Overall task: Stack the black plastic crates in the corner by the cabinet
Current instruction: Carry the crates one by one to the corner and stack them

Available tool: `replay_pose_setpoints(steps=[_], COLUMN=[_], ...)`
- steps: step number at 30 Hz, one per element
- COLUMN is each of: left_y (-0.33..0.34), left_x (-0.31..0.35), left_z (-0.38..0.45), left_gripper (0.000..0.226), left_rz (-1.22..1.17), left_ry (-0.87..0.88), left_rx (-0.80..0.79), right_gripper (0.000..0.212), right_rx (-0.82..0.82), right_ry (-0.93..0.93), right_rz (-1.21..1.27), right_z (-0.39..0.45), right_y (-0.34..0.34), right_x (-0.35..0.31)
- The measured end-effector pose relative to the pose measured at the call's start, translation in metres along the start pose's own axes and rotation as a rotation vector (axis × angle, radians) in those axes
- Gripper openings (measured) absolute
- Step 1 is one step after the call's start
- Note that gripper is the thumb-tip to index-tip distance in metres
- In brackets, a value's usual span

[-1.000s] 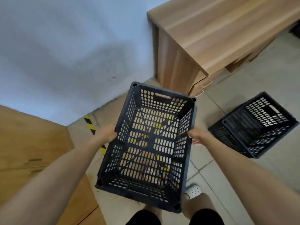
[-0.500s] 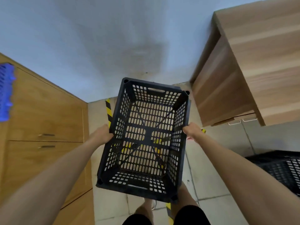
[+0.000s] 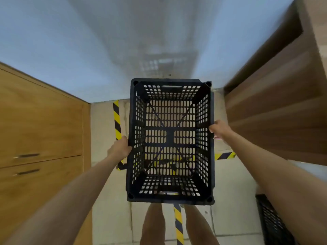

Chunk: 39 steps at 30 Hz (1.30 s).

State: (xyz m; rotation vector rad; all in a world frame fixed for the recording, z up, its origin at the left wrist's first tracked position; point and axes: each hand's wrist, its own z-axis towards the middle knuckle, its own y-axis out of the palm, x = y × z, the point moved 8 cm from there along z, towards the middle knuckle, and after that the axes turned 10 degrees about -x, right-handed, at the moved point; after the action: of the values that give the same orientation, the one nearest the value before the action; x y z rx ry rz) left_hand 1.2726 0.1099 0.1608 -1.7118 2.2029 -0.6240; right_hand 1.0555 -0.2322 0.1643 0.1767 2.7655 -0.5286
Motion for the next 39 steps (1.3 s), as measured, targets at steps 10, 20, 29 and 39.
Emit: replay_pose_setpoints(steps=[10,20,29,39], left_y=[0.006,0.054,0.051,0.037], left_x=[0.018,0.013,0.016,0.054], left_z=[0.142,0.227,0.272,0.247], left_gripper=[0.015,0.027,0.033,0.065], left_rz=[-0.076,-0.474,-0.447,-0.397], left_ry=[-0.021,-0.119,-0.118,-0.058], left_rx=[-0.049,-0.13,-0.107,-0.124], right_gripper=[0.043,0.055,0.062,0.065], right_rx=[-0.02,-0.044,-0.101,-0.098], right_ry=[0.031,0.024,-0.029,-0.103], right_rz=[0.142,0.259,0.312,0.036], right_z=[0.131,0.21,0.26,0.248], right_y=[0.007,0.033,0.052,0.062], right_x=[-0.03,-0.025,-0.033,-0.053])
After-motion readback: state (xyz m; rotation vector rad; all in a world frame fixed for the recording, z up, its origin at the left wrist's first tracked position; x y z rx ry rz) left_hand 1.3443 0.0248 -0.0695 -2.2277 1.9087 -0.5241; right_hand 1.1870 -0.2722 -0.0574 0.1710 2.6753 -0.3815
